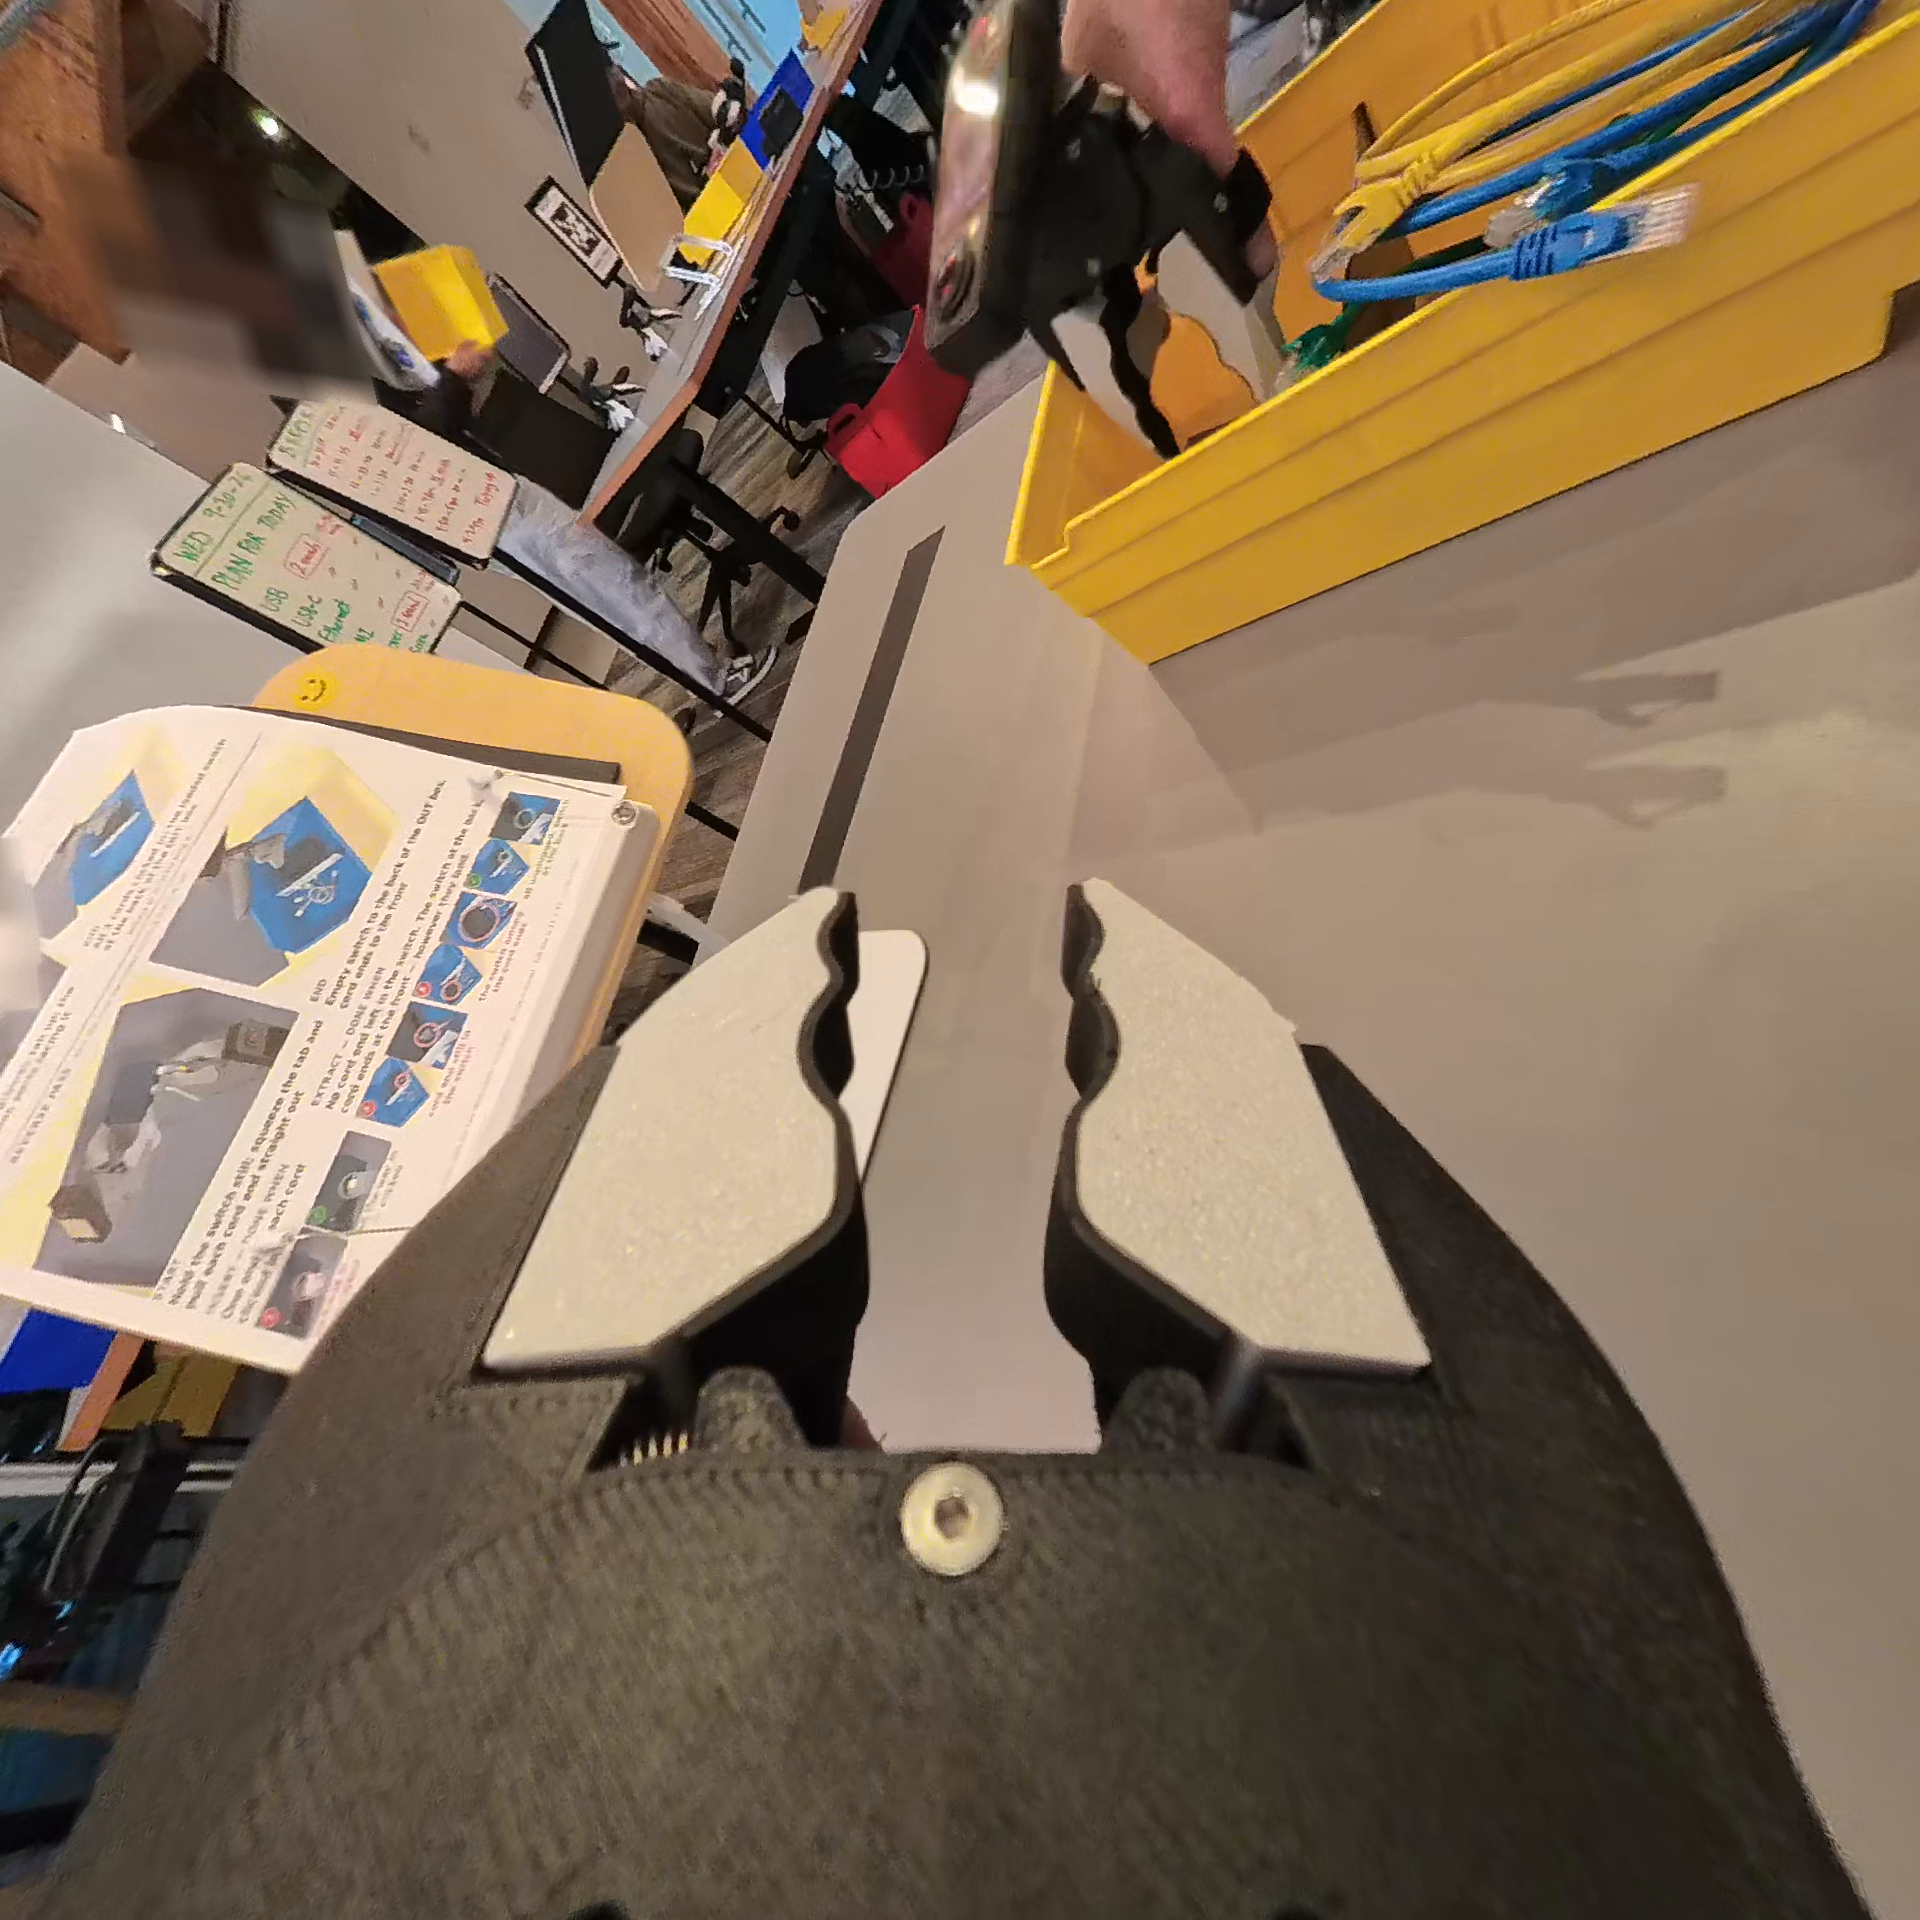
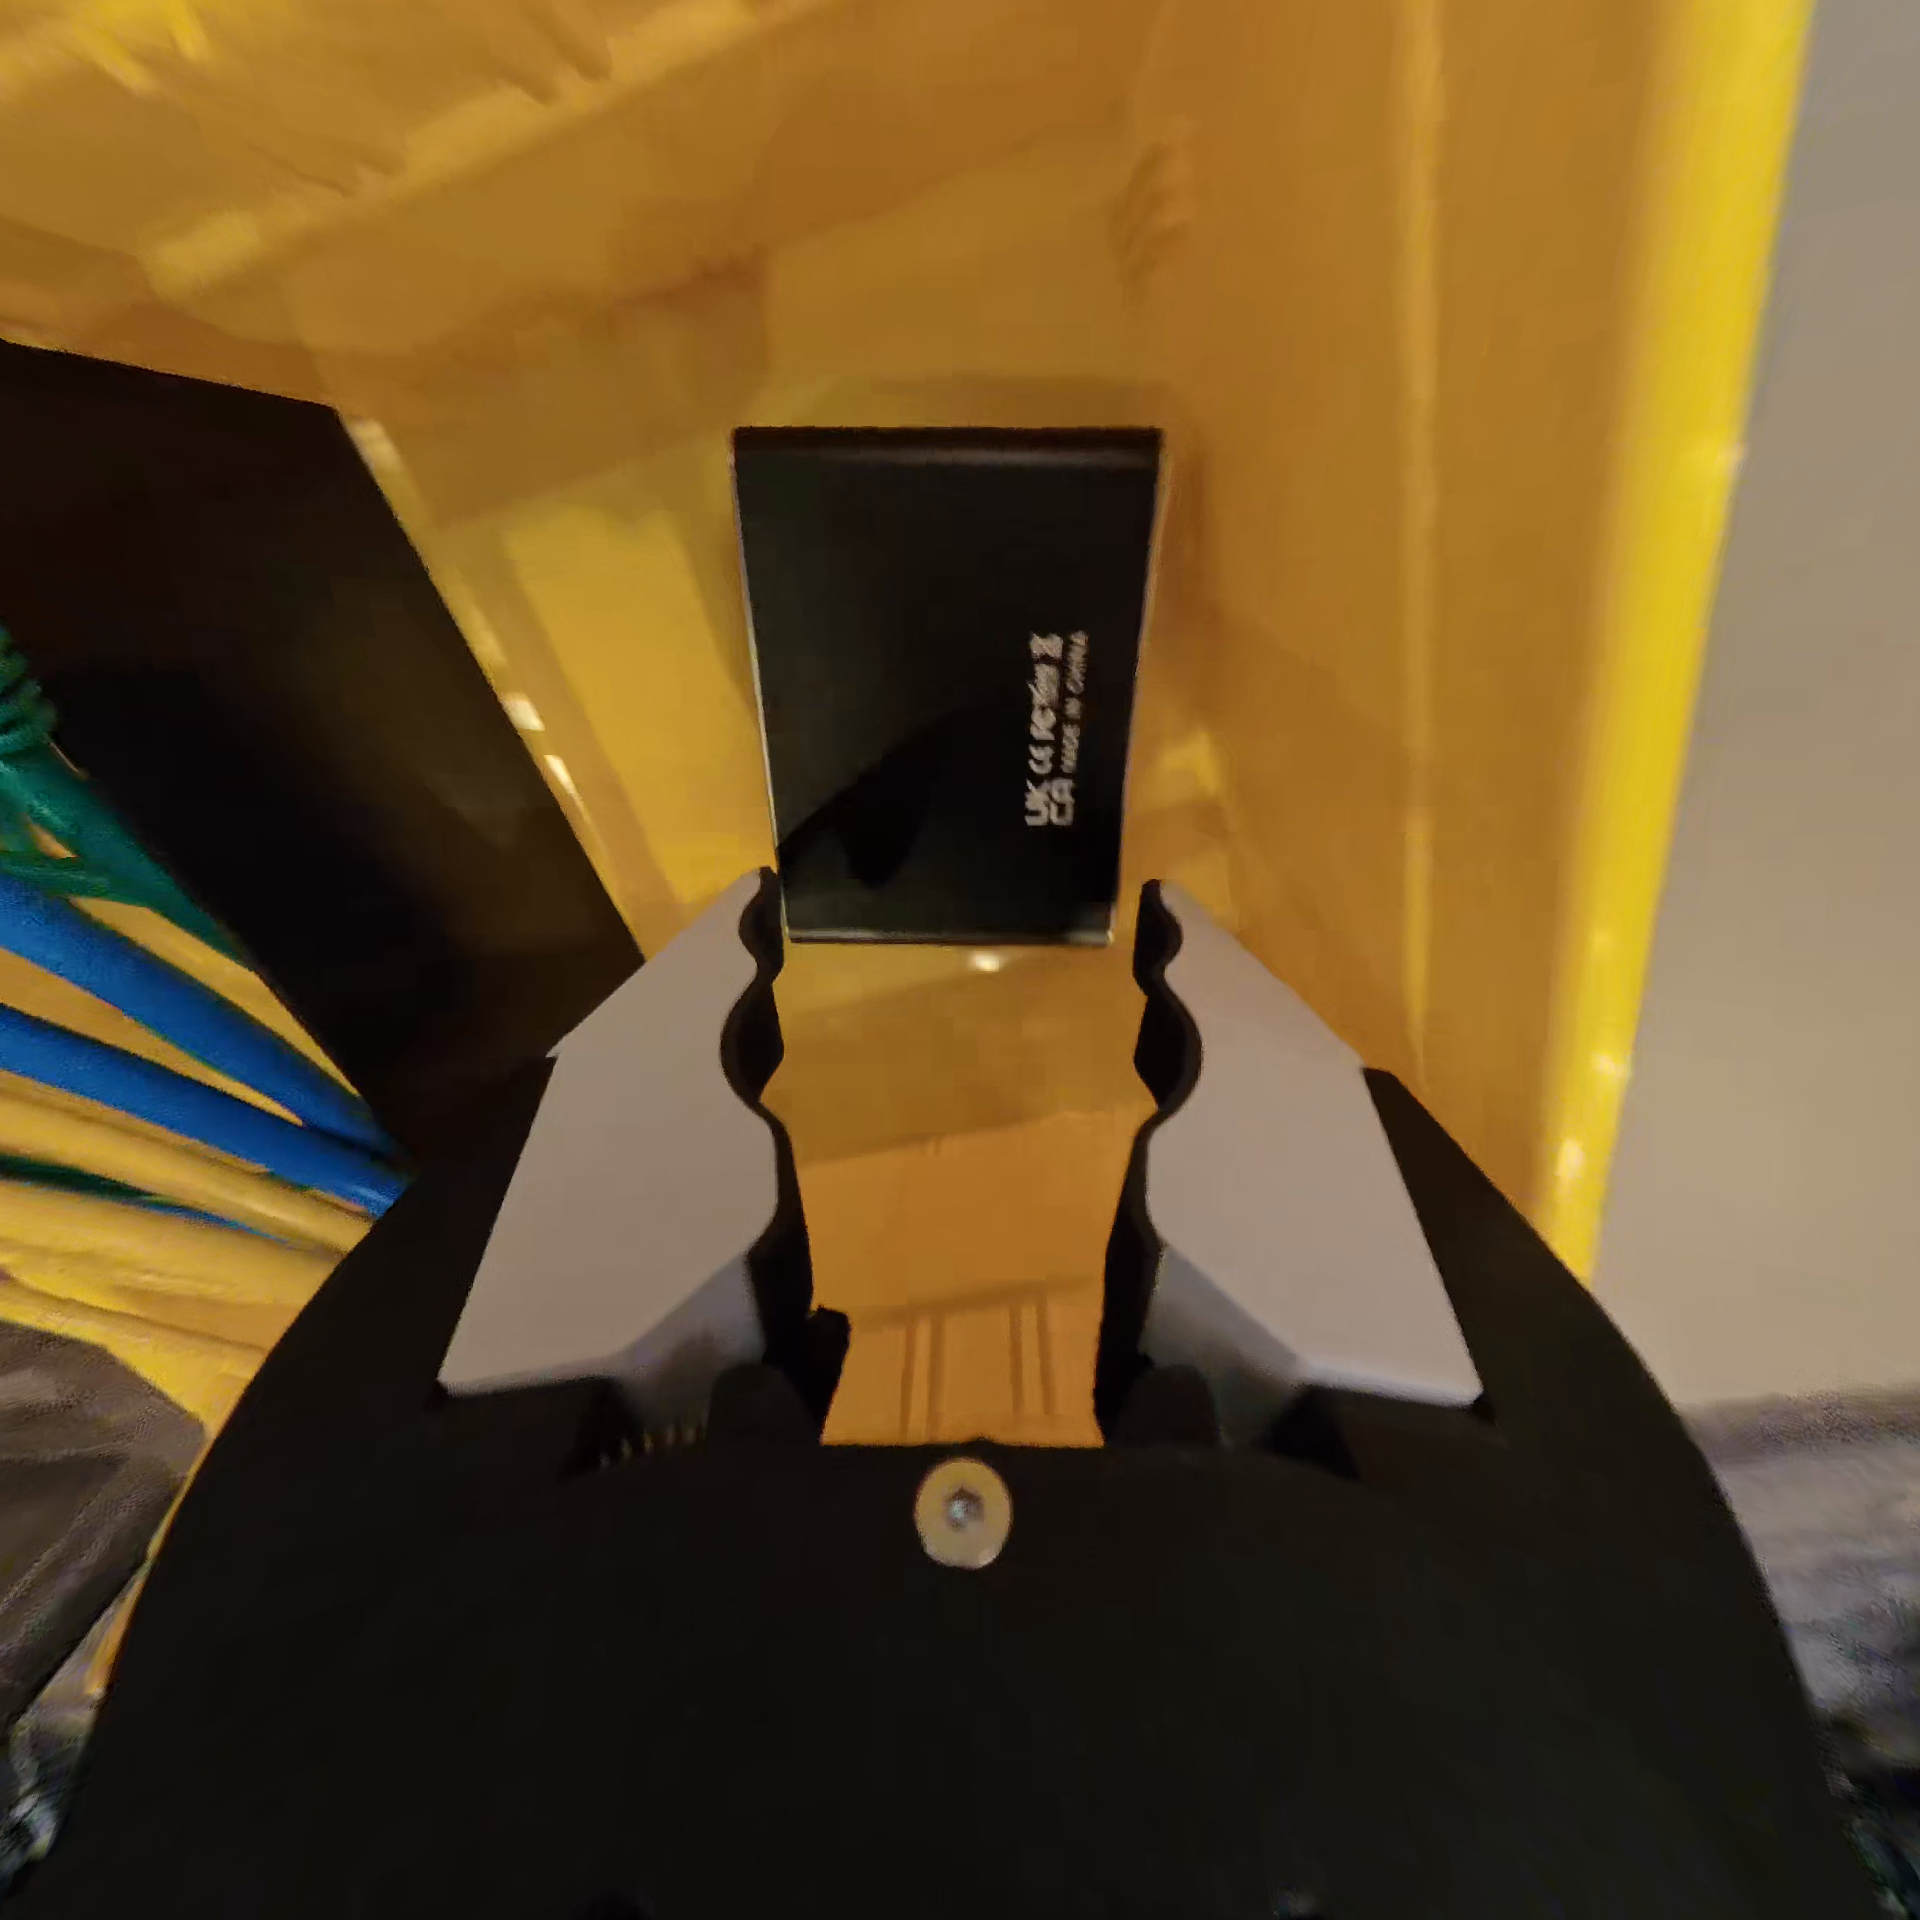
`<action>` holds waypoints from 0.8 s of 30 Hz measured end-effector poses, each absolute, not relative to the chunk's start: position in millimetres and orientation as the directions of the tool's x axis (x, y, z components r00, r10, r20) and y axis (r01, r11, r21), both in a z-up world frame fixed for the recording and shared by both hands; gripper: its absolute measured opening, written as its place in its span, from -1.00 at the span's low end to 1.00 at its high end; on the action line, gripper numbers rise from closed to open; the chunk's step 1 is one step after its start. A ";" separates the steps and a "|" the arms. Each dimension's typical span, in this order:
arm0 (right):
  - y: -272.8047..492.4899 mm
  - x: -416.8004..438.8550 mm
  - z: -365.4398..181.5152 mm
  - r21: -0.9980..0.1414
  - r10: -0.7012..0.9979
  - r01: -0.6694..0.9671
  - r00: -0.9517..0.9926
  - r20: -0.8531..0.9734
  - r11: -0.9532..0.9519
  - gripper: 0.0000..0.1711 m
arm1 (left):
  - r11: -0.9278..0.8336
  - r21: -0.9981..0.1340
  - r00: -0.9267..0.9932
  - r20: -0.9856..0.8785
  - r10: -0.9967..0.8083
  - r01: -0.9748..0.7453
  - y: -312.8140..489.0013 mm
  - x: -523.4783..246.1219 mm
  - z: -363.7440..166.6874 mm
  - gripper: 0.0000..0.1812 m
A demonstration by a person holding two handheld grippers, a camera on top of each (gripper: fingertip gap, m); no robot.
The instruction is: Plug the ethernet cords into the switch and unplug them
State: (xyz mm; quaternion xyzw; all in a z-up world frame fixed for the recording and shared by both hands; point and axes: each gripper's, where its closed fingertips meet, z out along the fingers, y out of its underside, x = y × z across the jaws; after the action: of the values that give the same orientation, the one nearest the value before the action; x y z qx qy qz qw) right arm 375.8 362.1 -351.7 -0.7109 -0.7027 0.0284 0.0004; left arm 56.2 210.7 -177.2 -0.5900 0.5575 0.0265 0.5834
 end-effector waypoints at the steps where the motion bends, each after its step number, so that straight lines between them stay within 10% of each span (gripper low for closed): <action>1: 365.6 376.6 -344.8 -0.047 1.000 0.999 0.014 0.008 -0.014 -0.21 | 0.301 -0.661 0.387 -0.684 -0.618 -0.688 211.5 52.8 -173.0 -0.58; 14: 346.6 407.4 -178.2 -0.549 0.793 0.824 0.427 0.434 -0.144 -0.12 | -0.113 -0.717 0.700 -0.613 -0.366 -0.687 210.0 -132.1 -114.1 -0.28; 24: 302.3 497.1 -225.1 -0.764 0.604 0.481 0.782 0.153 -0.430 0.00 | -0.568 -0.739 0.898 -0.440 0.002 -0.361 121.4 -352.9 -188.9 -0.03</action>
State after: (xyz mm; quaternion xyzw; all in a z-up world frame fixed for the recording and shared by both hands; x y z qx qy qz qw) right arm 497.1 302.3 -225.1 -0.8426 -0.3219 0.0718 0.4257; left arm -352.9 121.4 -188.9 -0.8625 0.1043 0.2004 0.4528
